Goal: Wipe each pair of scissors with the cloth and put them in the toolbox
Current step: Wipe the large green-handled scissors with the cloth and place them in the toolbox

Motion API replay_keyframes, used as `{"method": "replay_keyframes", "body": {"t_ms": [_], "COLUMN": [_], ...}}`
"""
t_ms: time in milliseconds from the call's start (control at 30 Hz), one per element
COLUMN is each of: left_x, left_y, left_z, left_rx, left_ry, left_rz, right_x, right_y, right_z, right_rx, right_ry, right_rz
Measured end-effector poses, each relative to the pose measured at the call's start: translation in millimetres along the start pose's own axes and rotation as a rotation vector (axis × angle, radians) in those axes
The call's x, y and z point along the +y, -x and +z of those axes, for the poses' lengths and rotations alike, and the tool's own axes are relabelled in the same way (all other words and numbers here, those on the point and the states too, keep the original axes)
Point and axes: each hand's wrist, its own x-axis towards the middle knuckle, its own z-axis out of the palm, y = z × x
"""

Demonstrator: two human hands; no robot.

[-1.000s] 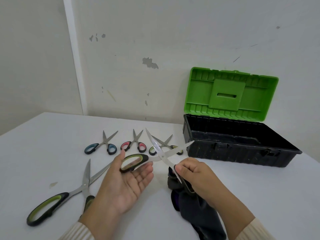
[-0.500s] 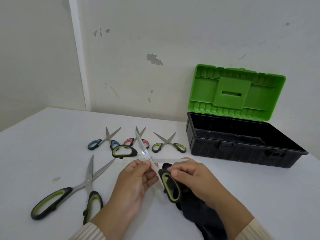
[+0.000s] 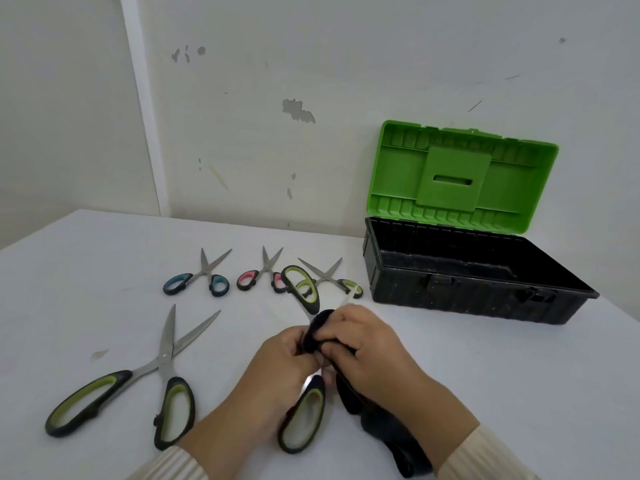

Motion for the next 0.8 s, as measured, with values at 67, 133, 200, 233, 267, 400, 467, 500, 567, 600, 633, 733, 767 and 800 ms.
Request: {"method": "replay_keyframes", "body": {"t_ms": [67, 133, 200, 233, 267, 400, 467, 500, 567, 600, 633, 733, 767, 800], "left_x": [0.1, -1.8, -1.6, -1.4, -1.5, -0.3, 0.8, 1.7, 1.7, 1.6, 2.1, 4.2, 4.9, 5.9], "left_y": [-0.1, -1.9, -1.3, -1.6, -2.2, -3.0, -3.2, -2.9, -2.2, -1.3, 0.3, 2.5, 2.2, 1.8], "left_z": [-2.0, -2.4, -2.7, -3.3, -3.6, -4.2, -5.7, -6.8, -8.4, -8.7, -8.3, -5.5, -5.6, -5.7], "left_rx": [0.008, 0.011, 0.013, 0.015, 0.015, -0.004, -0.003, -0.005, -0.017, -0.03, -0.048, -0.068, -0.062, -0.054], "left_ry": [-0.035, -0.051, -0.06, -0.047, -0.031, -0.011, 0.03, 0.035, 0.003, -0.012, -0.017, 0.013, 0.023, 0.029], "left_rz": [0.016, 0.027, 0.021, 0.014, 0.016, 0.031, 0.004, 0.001, 0.017, 0.023, 0.019, 0.001, 0.003, 0.007], "right_x": [4.4, 0.8, -7.7, -9.9, -7.4, -3.0, -9.9, -11.3, -3.1, 4.0, 10.5, 25.5, 25.6, 22.5], "right_y": [-5.8, -6.9, -3.5, -2.2, -3.4, -7.3, -2.6, -1.0, -4.4, -7.5, -10.2, -8.1, -5.7, -3.7], "right_z": [-1.5, -2.3, 2.5, 4.3, 4.5, -0.6, 6.5, 9.6, 7.3, 3.4, -2.6, -26.0, -31.8, -34.8], "right_rx": [0.115, 0.114, -0.052, -0.093, -0.058, 0.134, 0.01, 0.001, 0.11, 0.193, 0.272, 0.517, 0.581, 0.621], "right_ry": [0.001, -0.004, -0.02, -0.029, -0.038, -0.043, -0.021, -0.021, -0.016, -0.012, -0.004, -0.074, -0.136, -0.182], "right_rz": [0.093, 0.121, 0.07, 0.057, 0.076, 0.175, 0.114, 0.089, 0.111, 0.156, 0.221, 0.438, 0.469, 0.453]}}
